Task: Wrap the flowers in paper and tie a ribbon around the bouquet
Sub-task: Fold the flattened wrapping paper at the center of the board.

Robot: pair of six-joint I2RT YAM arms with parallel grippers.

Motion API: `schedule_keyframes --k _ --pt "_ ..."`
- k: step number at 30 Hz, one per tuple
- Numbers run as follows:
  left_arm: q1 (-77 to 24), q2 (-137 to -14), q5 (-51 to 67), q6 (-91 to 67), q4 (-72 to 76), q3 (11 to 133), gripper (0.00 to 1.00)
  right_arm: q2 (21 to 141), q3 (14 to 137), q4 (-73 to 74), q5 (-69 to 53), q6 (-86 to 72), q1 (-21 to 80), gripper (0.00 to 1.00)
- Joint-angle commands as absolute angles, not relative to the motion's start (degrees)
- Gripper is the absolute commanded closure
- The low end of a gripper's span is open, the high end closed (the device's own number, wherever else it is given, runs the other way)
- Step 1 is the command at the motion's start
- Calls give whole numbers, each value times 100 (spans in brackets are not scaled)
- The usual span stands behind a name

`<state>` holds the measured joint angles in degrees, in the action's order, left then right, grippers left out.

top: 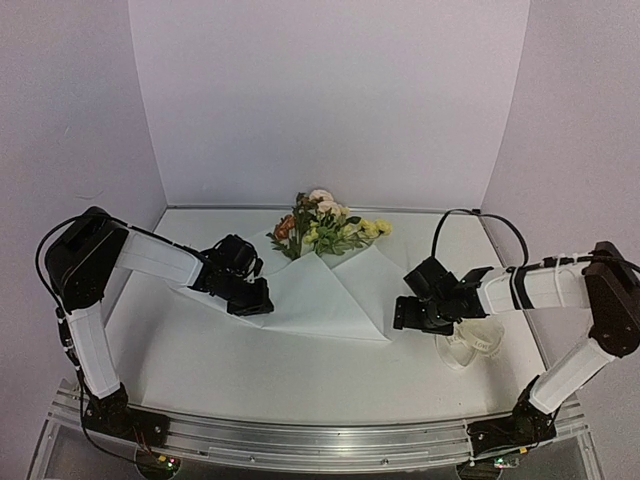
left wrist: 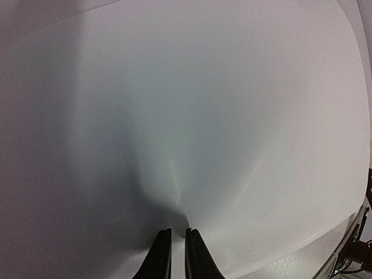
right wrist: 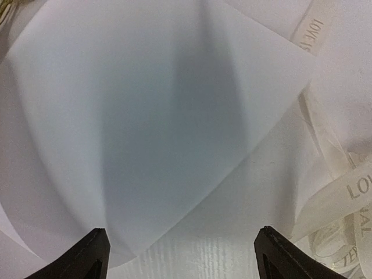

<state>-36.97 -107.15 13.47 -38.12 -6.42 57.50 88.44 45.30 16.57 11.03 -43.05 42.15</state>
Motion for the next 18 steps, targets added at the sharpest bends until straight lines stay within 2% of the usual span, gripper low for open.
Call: schedule_keyframes --k 1,6,15,18 --pt "-3699 -10705 1073 -4139 -416 5577 89 8367 3898 1179 1297 -4750 3938 12" --pt "-3700 -10644 934 -4435 -276 5340 89 8169 3365 944 1056 -4900 3445 14" --pt "-3718 -10192 732 -5254 139 4568 90 7839 2812 1020 931 -5283 2740 25" --pt "-3756 -9946 693 -5490 225 4289 90 7655 2759 1215 947 -5322 2697 25"
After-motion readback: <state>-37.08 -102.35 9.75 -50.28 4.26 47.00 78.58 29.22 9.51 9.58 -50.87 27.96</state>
